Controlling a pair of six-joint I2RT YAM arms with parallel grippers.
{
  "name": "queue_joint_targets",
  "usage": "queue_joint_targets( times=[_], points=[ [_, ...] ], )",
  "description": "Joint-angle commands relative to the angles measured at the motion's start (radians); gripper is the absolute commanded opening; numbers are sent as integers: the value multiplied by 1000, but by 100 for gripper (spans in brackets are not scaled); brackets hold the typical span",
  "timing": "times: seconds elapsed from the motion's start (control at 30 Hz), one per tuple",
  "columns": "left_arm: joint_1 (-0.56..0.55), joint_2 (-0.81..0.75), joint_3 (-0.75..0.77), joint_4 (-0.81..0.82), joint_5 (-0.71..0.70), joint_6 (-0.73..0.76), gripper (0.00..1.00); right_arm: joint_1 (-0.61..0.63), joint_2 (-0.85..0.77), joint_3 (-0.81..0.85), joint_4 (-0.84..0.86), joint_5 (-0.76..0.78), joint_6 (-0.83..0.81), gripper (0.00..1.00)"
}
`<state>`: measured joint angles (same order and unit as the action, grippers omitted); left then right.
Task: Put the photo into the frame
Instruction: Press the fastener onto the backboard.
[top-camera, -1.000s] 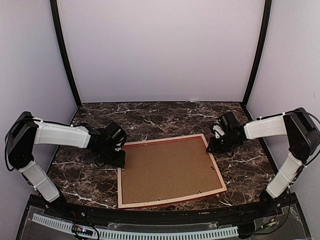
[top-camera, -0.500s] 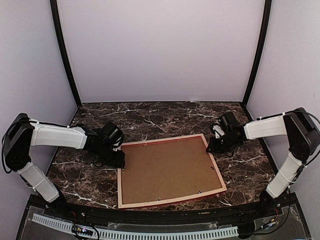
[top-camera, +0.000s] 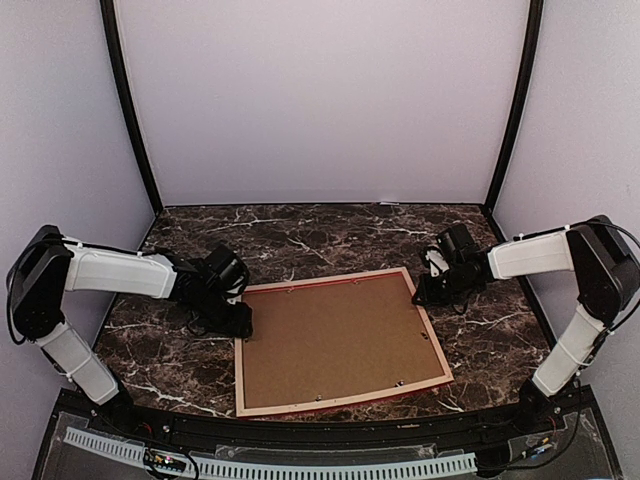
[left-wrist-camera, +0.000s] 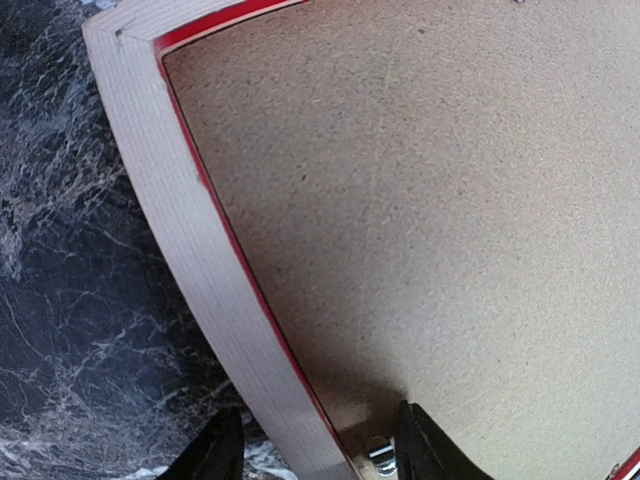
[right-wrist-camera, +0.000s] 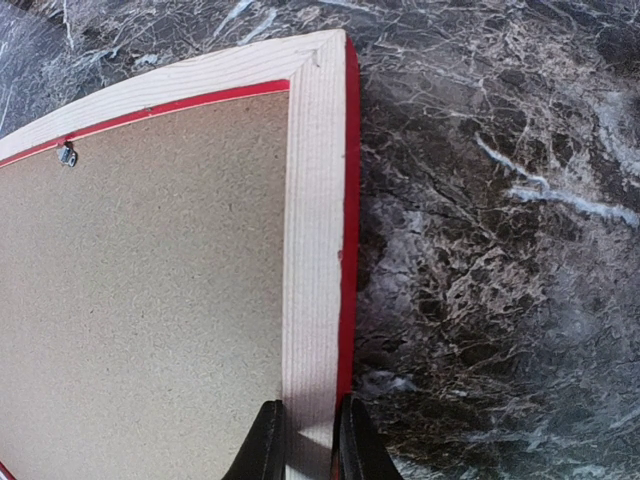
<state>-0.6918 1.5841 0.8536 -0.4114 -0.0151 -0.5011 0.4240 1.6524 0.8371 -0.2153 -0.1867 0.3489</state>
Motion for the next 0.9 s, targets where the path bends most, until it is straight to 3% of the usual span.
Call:
queue_joint_targets(
  times=[0.0,0.37,0.87],
  points=[
    [2,4,-19,1,12,-1,51,2,63,-46,-52,-17,4,0],
    [0,-21,-46,4,73,-11,34,2,60,-47,-55,-17,3,0],
    [-1,-46,-50,-33,180,28,27,2,73,-26,-60,-21,1,0]
  ],
)
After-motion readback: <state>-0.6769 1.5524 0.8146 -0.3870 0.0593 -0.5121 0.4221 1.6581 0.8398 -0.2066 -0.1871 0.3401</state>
